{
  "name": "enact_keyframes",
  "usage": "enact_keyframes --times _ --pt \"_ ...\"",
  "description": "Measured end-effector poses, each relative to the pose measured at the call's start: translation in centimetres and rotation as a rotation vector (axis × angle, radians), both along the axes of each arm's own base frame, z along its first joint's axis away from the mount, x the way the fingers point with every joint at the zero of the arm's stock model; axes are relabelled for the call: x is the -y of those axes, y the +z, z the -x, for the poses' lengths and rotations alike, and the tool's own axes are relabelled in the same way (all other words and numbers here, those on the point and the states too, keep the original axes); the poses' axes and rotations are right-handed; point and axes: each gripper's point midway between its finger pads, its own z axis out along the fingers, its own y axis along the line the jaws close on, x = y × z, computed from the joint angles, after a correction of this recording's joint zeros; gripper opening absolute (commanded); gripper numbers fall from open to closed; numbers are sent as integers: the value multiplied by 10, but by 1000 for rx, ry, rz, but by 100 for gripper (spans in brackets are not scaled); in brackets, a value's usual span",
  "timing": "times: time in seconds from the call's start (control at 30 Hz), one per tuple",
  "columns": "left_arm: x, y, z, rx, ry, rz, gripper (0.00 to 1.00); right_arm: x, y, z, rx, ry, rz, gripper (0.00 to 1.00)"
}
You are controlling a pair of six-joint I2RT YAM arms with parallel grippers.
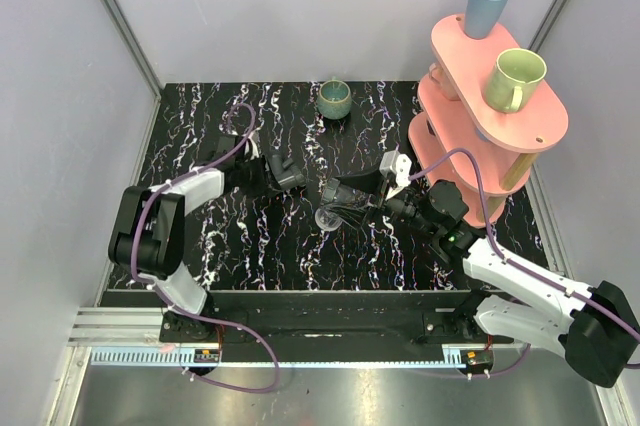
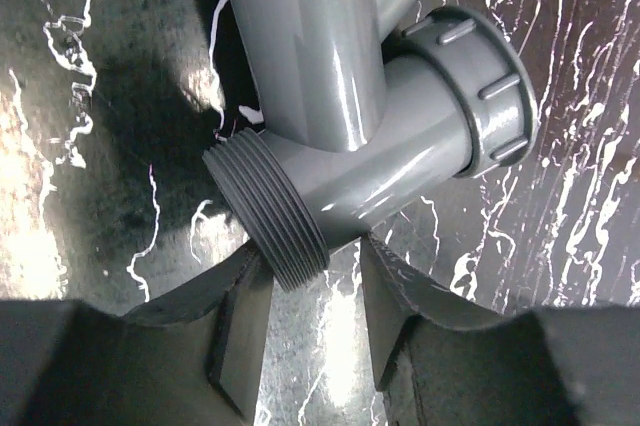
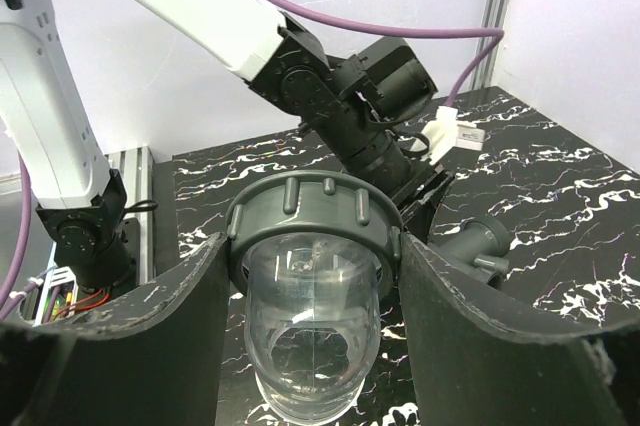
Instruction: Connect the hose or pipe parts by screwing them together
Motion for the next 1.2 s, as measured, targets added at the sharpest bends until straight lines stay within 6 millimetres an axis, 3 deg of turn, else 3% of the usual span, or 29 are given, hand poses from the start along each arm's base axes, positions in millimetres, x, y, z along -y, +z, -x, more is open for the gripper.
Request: enact_keyframes --times 0.13,0.17,0.2,0.23,0.27,0.37,0.53,0.63,0.77,0.87,0.97,1.07,1.2 --pt "0 -1 -7 -3 -48 -30 32 0 0 1 -7 4 -2 33" --pt "0 1 -10 3 -63 -42 36 0 0 1 -9 5 -3 33" --pt "-2 4 -15 13 -76 -60 47 0 0 1 -10 6 -3 34" --pt "-4 5 -19 17 -80 -79 68 0 0 1 -13 6 -4 36" --pt "-7 8 -24 21 -81 -101 72 0 0 1 -13 6 -4 37" --pt "-28 17 -40 26 -18 -161 76 0 0 2 -17 6 -2 36" --pt "-58 40 -53 55 105 -212 73 4 5 6 -12 7 -9 35" --pt "-47 69 -70 116 113 -192 72 5 7 7 -7 7 -13 35" --pt "-6 123 -108 241 74 -99 71 5 4 7 -18 7 -4 35" --pt "19 137 -133 297 44 -39 71 5 2 7 -24 7 1 35" --pt "33 123 -150 284 21 -2 70 5 1 7 -30 7 7 35" --pt "47 89 -159 218 -8 23 70 5 -1 7 -35 7 12 34" --pt "68 46 -153 125 -66 33 70 5 -4 7 -44 6 20 34"
